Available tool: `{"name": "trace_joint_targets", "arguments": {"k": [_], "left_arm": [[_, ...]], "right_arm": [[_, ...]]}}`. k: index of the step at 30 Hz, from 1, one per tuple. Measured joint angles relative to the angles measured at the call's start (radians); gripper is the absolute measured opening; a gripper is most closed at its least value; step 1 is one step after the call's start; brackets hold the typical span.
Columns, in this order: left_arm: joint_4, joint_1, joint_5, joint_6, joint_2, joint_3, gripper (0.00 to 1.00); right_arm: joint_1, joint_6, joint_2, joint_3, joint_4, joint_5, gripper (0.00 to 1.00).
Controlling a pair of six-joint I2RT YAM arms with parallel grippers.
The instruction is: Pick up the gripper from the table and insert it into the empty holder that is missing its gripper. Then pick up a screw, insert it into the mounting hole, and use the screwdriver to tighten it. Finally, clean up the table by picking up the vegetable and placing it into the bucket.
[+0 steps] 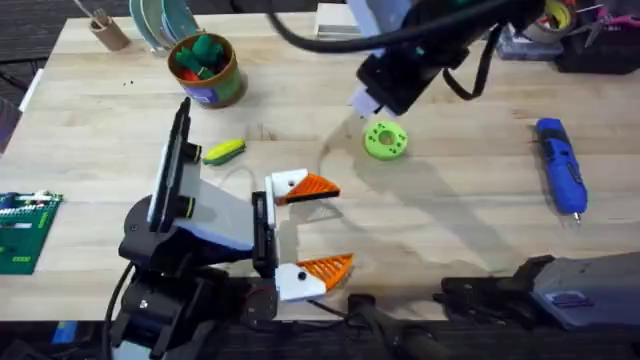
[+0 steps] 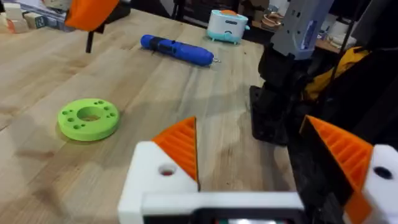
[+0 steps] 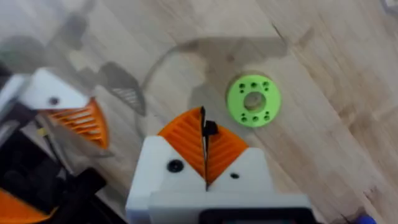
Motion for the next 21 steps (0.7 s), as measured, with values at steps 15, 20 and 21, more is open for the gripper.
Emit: {"name": "trace_joint_targets", "arguments": {"k": [15,20,21], "left_arm": [[0.0,0.0,0.0,0.0,0.0,0.0,0.993],[0.0,0.0,0.0,0.0,0.0,0.0,0.992],[0.0,0.0,0.0,0.0,0.0,0.0,0.992]], "right_arm": [[0.215,0.04,0.231,0.402,-0.307,-0.003,0.021],[0.258,0.04,0.264,0.405,-0.306,-0.045,0.021],[0.263,0.04,0.267,0.405,-0.306,-0.053,0.021]]}}
